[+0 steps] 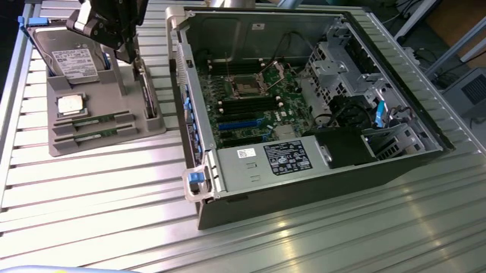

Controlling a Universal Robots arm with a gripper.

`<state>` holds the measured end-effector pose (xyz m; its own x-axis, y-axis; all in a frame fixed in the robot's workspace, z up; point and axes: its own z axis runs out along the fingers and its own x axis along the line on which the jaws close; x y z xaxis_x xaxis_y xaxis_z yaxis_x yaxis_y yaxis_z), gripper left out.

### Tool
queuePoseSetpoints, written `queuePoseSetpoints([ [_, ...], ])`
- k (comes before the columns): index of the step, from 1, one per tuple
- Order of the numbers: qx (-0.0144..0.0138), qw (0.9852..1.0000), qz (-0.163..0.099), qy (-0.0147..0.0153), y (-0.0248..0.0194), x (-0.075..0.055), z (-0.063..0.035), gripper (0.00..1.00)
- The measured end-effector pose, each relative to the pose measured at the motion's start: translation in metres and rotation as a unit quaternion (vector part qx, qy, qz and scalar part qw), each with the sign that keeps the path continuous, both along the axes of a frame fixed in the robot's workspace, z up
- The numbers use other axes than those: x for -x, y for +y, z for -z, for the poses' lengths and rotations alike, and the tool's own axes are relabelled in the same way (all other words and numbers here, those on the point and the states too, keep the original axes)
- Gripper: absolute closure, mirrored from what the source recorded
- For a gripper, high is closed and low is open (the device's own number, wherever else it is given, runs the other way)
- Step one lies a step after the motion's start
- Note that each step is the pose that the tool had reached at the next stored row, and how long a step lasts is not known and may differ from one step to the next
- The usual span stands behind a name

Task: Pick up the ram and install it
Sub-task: 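Pick up the ram and move it above insertion slot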

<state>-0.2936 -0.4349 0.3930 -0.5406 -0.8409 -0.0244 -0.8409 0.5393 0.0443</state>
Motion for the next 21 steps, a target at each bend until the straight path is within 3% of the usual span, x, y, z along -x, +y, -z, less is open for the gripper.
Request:
queuePoseSetpoints([
  [10,0.0,0.998,-0.062,0.0,-0.0004,0.0,0.0,0.89],
  [16,0.0,0.9945,-0.105,0.0,-0.0006,0.0,0.0,0.89],
  [21,0.0,0.9898,-0.142,0.0,-0.0008,0.0,0.0,0.89],
])
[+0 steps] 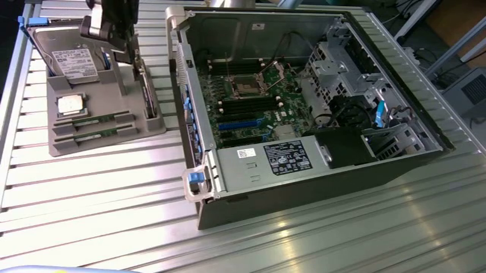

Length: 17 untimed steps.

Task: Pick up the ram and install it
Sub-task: 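Pick up the ram and move it above insertion slot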

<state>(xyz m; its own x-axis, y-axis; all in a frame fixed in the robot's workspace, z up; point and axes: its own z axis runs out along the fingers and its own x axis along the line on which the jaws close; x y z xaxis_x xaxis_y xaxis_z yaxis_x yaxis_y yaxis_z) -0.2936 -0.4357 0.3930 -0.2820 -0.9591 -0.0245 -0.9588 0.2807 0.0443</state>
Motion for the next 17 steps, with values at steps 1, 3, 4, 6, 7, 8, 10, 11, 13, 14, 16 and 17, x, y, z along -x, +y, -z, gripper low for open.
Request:
queuePoseSetpoints([
  [1,0.0,1.0,-0.008,0.0,0.0,0.0,0.0,0.89],
  [3,0.0,0.9998,-0.021,0.0,-0.0001,0.0,0.0,0.89],
  [4,0.0,0.9996,-0.03,0.0,-0.0002,0.0,0.0,0.89],
  [6,0.0,0.9993,-0.038,0.0,-0.0002,0.0,0.0,0.89],
  [7,0.0,0.9991,-0.043,0.0,-0.0002,0.0,0.0,0.89],
  [8,0.0,0.9988,-0.049,0.0,-0.0002,0.0,0.0,0.89],
  [10,0.0,0.9985,-0.055,0.0,-0.0002,0.0,0.0,0.89],
  [11,0.0,0.9981,-0.061,0.0,-0.0002,0.0,0.0,0.89],
  [13,0.0,0.9976,-0.069,0.0,-0.0002,0.0,0.0,0.89],
  [14,0.0,0.9974,-0.071,0.0,-0.0002,0.0,0.0,0.89],
  [16,0.0,0.9971,-0.076,0.0,-0.0002,0.0,0.0,0.89],
  [17,0.0,0.9966,-0.082,0.0,-0.0002,0.0,0.0,0.89],
])
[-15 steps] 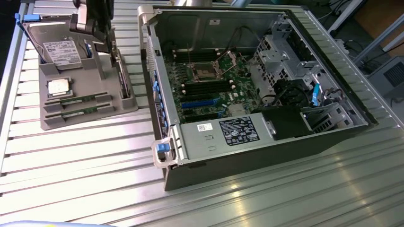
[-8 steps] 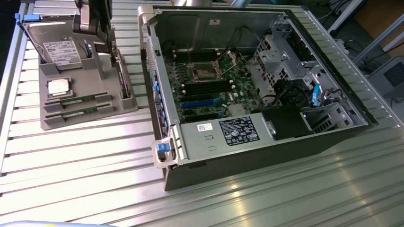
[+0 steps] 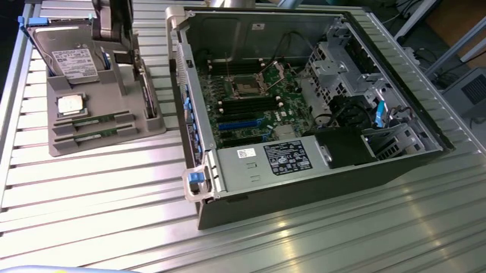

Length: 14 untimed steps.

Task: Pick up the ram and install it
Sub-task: 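Pick up the ram and move it above insertion slot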

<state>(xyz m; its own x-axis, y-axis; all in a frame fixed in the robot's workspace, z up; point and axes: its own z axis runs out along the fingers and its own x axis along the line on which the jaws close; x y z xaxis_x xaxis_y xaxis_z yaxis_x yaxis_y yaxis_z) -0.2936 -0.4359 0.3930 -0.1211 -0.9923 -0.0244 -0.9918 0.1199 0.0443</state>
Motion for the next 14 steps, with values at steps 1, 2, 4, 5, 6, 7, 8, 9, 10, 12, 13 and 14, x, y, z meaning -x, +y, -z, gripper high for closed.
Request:
queuePoseSetpoints([
  [1,0.0,1.0,-0.005,0.0,0.0,0.0,0.0,0.89],
  [2,0.0,0.9999,-0.012,0.0,0.0,0.0,0.0,0.89],
  [4,0.0,0.9997,-0.025,0.0,0.0,0.0,0.0,0.89],
  [5,0.0,0.9995,-0.03,0.0,0.0,0.0,0.0,0.89],
  [6,0.0,0.9994,-0.035,0.0,0.0,0.0,0.0,0.89],
  [7,0.0,0.9992,-0.041,0.0,0.0,0.0,0.0,0.89],
  [8,0.0,0.9989,-0.046,0.0,0.0,0.0,0.0,0.89],
  [9,0.0,0.9988,-0.048,0.0,0.0,0.0,0.0,0.89],
  [10,0.0,0.9987,-0.051,0.0,0.0,0.0,0.0,0.89],
  [12,0.0,0.9981,-0.061,0.0,0.0,0.0,0.0,0.89],
  [13,0.0,0.9978,-0.066,0.0,0.0,0.0,0.0,0.89],
  [14,0.0,0.9975,-0.071,0.0,0.0,0.0,0.0,0.89],
])
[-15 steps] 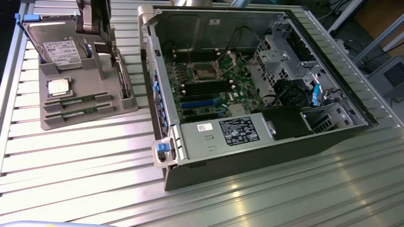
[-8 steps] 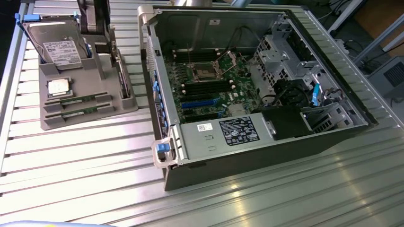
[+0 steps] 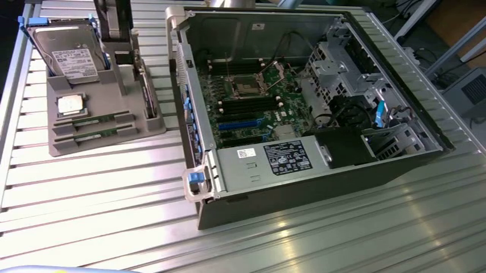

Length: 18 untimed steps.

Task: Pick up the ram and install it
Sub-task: 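Pick up the ram and move it above insertion slot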

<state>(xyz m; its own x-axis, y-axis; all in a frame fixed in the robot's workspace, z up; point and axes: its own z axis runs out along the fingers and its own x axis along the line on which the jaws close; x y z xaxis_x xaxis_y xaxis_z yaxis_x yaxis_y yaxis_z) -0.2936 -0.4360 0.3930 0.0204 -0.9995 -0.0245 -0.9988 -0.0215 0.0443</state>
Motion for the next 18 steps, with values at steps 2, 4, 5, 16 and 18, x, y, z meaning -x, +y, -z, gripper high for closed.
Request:
queuePoseSetpoints([
  [2,0.0,1.0,-0.003,0.0,0.0,0.0,0.0,0.89],
  [4,0.0,1.0,-0.002,0.0,0.0,0.0,0.0,0.89],
  [5,0.0001,1.0,0.0,0.0001,0.0,0.0,0.0,0.89],
  [16,0.0,1.0,0.002,0.0,0.0,0.0,0.0001,0.64],
  [18,0.0,1.0,0.002,0.0,0.0,0.0,0.0001,0.58],
])
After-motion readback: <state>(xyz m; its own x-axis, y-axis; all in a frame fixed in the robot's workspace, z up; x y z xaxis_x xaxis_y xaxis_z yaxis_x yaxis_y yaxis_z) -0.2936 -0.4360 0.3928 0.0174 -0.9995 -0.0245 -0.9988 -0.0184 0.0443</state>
